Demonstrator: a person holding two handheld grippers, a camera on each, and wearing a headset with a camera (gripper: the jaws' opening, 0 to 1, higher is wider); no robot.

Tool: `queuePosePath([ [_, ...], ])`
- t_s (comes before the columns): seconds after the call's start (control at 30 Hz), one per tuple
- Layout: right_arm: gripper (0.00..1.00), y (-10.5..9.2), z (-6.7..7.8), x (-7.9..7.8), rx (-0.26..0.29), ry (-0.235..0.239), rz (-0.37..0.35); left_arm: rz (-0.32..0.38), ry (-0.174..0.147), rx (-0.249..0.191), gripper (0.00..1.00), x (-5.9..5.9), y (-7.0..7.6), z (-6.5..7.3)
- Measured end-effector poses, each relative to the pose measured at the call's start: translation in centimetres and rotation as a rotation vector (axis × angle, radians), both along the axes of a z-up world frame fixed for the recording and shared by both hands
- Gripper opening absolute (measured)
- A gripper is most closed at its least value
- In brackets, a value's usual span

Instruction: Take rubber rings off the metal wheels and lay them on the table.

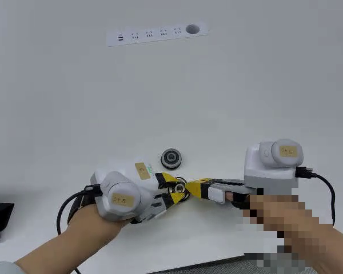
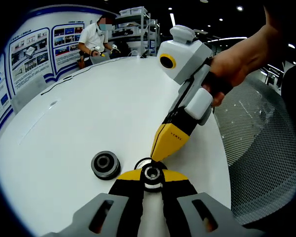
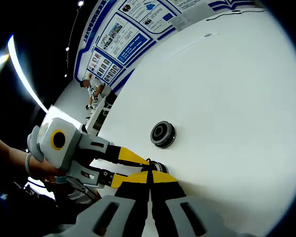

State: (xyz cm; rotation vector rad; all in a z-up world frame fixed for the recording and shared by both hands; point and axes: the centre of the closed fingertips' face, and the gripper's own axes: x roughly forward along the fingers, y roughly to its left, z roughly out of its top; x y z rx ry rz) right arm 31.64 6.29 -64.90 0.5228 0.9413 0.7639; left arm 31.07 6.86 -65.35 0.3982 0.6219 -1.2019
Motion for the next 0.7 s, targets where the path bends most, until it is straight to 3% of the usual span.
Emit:
queuePosePath([
  [0.1,0.02,0.0,0.0,0.0,0.000,0.001,-0.001,-0.002,0.004,-0.002,0.14,0.0,0.0,0.0],
  [0.47,0.02,0.1,-0.2,-0.1,-0.001,0.008,-0.002,0.005,-0.028,-0.031,0.25,-0.2,0.5,0.8],
  [0.7,0.02,0.2,0.3,-0.2,0.016,0.008,-0.003,0.027,-0.036,-0.020,0.42,0.0,1.1,0.5],
])
